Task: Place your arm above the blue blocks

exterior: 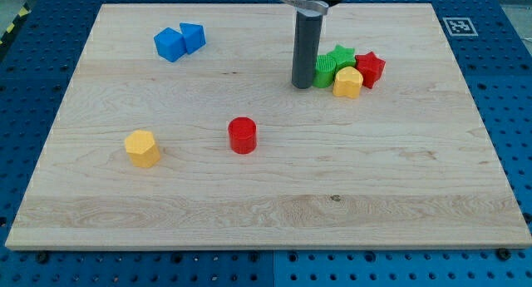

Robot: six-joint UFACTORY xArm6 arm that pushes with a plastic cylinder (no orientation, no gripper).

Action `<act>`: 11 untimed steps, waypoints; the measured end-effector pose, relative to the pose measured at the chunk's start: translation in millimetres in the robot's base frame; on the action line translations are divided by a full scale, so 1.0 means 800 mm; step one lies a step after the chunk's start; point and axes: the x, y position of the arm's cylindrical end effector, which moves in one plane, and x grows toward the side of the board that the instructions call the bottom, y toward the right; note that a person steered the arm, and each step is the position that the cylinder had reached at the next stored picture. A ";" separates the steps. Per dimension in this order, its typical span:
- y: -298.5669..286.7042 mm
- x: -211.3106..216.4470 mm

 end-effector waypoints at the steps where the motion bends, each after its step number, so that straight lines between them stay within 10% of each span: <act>1: -0.001 0.000; 6: -0.099 -0.167; 11: -0.200 -0.213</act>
